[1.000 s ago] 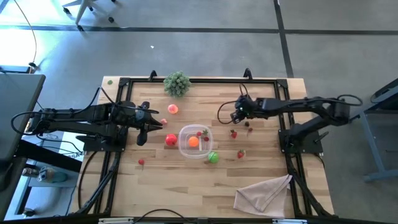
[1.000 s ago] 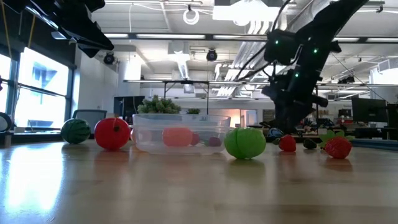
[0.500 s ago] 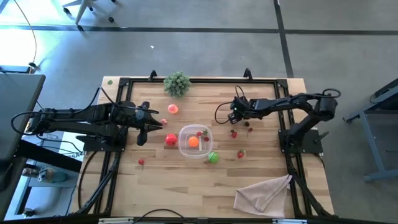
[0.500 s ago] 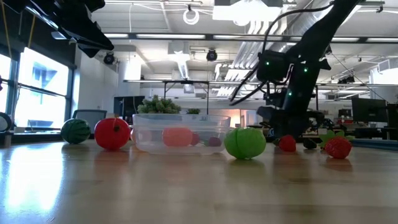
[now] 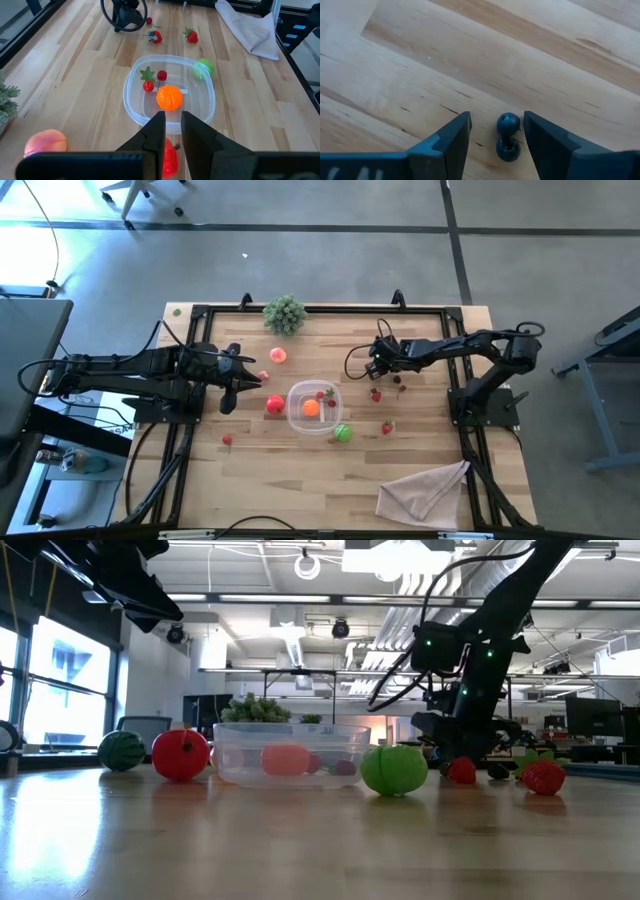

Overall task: Pick and placing Produce into tupperware
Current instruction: Put the top blueberry into the transparent bin, then put the blueberry into the transparent bin

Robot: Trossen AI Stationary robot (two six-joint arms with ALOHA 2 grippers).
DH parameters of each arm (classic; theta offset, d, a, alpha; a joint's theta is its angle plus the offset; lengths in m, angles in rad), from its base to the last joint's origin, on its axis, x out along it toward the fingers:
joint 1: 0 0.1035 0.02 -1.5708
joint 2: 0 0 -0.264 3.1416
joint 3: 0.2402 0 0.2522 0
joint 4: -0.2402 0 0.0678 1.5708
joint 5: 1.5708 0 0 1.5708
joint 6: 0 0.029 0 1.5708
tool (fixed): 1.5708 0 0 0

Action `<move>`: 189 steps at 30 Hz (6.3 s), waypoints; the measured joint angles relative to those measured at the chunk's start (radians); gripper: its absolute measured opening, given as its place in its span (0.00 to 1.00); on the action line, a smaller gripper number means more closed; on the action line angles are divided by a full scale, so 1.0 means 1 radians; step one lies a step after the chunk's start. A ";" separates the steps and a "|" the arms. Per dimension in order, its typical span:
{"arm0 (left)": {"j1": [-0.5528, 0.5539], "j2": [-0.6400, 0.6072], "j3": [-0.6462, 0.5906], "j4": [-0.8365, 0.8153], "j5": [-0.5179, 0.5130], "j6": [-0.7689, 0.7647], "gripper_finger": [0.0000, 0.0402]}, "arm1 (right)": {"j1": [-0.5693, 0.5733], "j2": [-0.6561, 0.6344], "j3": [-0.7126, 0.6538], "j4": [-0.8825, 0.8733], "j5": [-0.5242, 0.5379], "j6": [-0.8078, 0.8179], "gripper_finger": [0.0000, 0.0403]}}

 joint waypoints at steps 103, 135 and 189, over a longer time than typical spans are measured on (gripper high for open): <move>0.000 0.000 0.000 -0.001 0.000 0.000 0.13 | 0.458 0.378 0.633 -0.113 -0.143 -0.595 0.11; 0.000 0.000 0.000 -0.001 0.000 0.000 0.13 | 0.439 0.377 0.633 -0.119 -0.148 -0.603 0.18; 0.000 0.000 0.000 -0.001 0.000 0.000 0.13 | 0.436 0.372 0.908 -0.727 0.283 -0.418 0.34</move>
